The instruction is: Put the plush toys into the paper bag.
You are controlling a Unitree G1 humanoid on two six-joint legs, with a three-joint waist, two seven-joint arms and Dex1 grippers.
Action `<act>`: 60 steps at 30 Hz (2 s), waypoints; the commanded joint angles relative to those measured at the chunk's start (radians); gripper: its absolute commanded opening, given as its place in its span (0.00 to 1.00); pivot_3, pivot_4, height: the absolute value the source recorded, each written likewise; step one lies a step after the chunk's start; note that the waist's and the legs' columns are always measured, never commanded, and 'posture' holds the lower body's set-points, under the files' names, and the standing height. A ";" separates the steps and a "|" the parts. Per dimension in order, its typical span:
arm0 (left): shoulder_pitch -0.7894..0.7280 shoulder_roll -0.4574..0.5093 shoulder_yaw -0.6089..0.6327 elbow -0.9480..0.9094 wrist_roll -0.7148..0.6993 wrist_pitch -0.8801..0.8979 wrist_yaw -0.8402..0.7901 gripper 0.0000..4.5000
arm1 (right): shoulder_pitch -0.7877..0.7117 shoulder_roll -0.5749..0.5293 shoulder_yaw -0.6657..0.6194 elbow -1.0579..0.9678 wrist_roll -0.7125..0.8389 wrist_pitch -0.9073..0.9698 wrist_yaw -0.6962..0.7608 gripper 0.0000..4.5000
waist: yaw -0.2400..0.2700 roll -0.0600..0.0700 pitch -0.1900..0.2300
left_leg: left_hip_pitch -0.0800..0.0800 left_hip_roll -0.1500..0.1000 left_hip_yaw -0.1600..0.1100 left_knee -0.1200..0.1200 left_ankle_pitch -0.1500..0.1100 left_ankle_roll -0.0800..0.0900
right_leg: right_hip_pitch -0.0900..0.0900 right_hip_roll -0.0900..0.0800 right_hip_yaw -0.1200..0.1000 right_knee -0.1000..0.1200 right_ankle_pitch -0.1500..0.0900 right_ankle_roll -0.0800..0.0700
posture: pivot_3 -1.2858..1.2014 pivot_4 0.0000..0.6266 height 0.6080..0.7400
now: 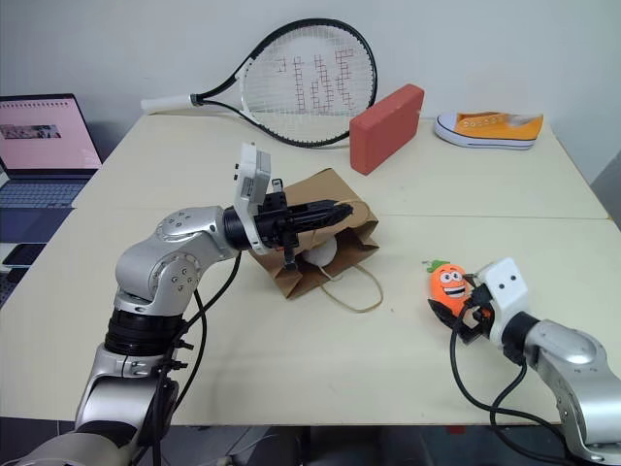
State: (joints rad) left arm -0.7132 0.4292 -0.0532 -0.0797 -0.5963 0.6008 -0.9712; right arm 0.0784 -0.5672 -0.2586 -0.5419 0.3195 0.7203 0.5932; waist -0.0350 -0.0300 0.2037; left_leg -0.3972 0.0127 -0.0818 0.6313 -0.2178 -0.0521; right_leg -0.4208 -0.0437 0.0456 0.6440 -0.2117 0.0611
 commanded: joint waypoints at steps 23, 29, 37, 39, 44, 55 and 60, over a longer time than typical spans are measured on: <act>-0.005 0.038 0.033 -0.026 0.002 -0.018 -0.002 0.00 | -0.052 0.001 0.051 0.054 0.036 -0.012 -0.038 0.01 | 0.002 0.000 0.000 | 0.000 0.000 0.000 0.000 0.000 0.000 | 0.000 0.000 0.000 0.000 0.000 0.000 | 0.52 0.24 1.00; -0.017 0.037 0.038 -0.019 -0.005 -0.012 -0.006 0.00 | -0.144 -0.021 0.129 -0.050 0.160 0.090 0.038 0.01 | 0.000 0.000 0.000 | 0.000 0.000 -0.001 0.000 0.000 0.000 | 0.000 0.000 0.000 0.000 0.000 0.000 | 0.52 0.24 1.00; -0.018 0.033 0.034 -0.035 -0.015 0.004 -0.010 0.00 | -0.336 0.072 0.306 -0.015 0.188 0.169 -0.015 0.01 | 0.001 0.000 0.000 | -0.001 0.000 -0.001 0.000 0.000 0.000 | 0.000 0.000 0.000 0.000 0.000 0.000 | 0.52 0.24 1.00; -0.013 0.036 0.032 -0.048 -0.024 0.015 -0.015 0.00 | -0.379 0.125 0.340 0.044 0.154 0.150 -0.056 0.01 | 0.001 0.000 0.000 | -0.001 0.000 -0.001 0.000 0.000 0.000 | 0.000 0.000 0.000 0.000 0.000 0.000 | 0.52 0.24 1.00; -0.004 0.052 0.039 -0.072 -0.038 0.035 -0.019 0.00 | -0.456 0.223 0.383 0.173 0.066 0.068 -0.136 0.01 | 0.002 0.000 0.000 | -0.001 0.000 -0.001 0.000 0.000 0.000 | -0.001 0.000 0.000 0.000 0.000 0.000 | 0.52 0.24 1.00; -0.001 0.081 0.031 -0.087 -0.056 0.060 -0.037 0.00 | -0.518 0.336 0.457 0.328 -0.094 -0.099 -0.220 0.01 | 0.000 0.000 0.000 | -0.001 0.000 -0.001 0.000 0.000 0.000 | -0.001 0.000 -0.001 0.000 0.000 0.000 | 0.52 0.24 1.00; -0.002 0.082 0.022 -0.086 -0.055 0.066 -0.051 0.00 | -0.552 0.405 0.470 0.407 -0.154 -0.145 -0.280 0.01 | 0.000 0.000 0.000 | -0.001 0.000 -0.001 0.000 0.000 0.000 | -0.001 0.001 -0.001 0.000 0.000 0.000 | 0.52 0.24 1.00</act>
State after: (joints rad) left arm -0.7074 0.5067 -0.0350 -0.1336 -0.6347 0.6697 -1.0149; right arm -0.4512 -0.1771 0.2164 -0.1300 0.1772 0.6061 0.3338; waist -0.0354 -0.0299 0.2037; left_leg -0.3978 0.0129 -0.0832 0.6308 -0.2178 -0.0521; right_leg -0.4215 -0.0431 0.0449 0.6445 -0.2113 0.0614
